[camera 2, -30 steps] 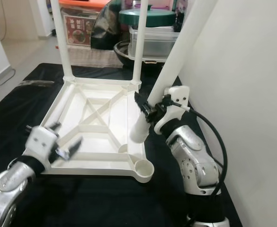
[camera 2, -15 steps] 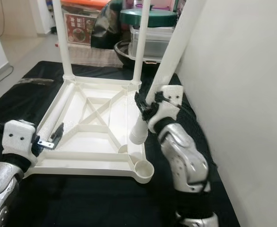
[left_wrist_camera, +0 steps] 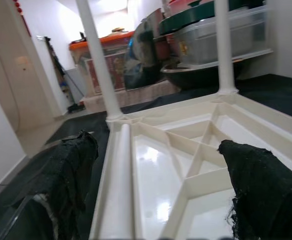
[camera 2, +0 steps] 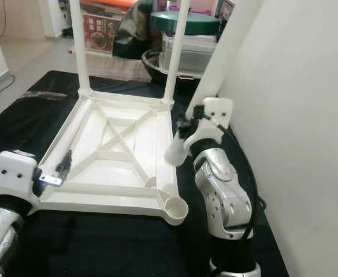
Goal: Building children table
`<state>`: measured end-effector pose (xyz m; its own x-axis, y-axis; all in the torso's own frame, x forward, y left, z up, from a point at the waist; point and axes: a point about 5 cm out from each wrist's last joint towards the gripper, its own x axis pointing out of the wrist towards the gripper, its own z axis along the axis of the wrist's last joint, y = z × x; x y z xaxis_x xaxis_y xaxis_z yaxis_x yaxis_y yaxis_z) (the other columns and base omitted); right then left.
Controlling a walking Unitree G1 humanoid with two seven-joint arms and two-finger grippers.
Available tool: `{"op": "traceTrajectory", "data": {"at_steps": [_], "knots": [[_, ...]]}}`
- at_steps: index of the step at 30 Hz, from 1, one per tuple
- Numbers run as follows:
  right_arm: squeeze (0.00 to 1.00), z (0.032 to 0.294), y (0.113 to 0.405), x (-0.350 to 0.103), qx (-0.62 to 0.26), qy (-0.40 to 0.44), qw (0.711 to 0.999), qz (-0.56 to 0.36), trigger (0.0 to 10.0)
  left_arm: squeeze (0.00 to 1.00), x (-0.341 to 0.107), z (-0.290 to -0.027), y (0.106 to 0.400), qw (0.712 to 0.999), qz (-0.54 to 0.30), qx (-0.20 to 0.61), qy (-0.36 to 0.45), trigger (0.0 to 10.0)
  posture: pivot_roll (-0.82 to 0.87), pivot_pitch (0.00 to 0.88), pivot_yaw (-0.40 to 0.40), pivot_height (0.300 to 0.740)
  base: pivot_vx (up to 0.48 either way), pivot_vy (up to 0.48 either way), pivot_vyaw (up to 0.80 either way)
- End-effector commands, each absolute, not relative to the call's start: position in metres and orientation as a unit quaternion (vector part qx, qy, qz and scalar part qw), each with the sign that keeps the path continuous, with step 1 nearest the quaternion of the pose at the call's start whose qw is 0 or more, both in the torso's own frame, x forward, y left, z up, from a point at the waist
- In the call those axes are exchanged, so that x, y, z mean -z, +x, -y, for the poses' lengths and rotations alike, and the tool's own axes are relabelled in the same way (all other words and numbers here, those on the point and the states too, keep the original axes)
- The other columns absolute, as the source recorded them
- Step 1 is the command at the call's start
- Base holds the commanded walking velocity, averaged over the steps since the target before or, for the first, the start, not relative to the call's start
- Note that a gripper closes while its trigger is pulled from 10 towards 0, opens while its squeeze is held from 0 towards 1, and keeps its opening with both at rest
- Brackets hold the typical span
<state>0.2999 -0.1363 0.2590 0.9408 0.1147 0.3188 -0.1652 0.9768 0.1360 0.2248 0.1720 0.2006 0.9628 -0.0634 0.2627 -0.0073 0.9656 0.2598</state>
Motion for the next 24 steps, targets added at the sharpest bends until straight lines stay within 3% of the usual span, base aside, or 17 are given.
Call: {"op": "traceTrajectory", "data": {"at_steps": [1, 7, 24], "knots": [[0.00, 0.137, 0.297, -0.261, -0.064, 0.077, 0.981, 0.165, 10.0, 0.00, -0.202, -0.169, 0.223, 0.982, 0.135, 0.014, 0.134, 10.0, 0.10, 0.000, -0.140, 0.740, 0.000, 0.000, 0.00], [0.00, 0.138, 0.295, -0.261, -0.065, 0.085, 0.981, 0.162, 10.0, 0.00, -0.202, -0.170, 0.223, 0.982, 0.130, 0.016, 0.133, 10.0, 0.10, 0.000, -0.135, 0.740, 0.000, 0.000, 0.00], [0.00, 0.134, 0.287, -0.252, -0.068, 0.070, 0.980, 0.173, 10.0, 0.00, -0.208, -0.168, 0.227, 0.981, 0.136, 0.021, 0.134, 10.0, 0.09, 0.000, -0.126, 0.740, -0.270, 0.000, 0.00]]}}
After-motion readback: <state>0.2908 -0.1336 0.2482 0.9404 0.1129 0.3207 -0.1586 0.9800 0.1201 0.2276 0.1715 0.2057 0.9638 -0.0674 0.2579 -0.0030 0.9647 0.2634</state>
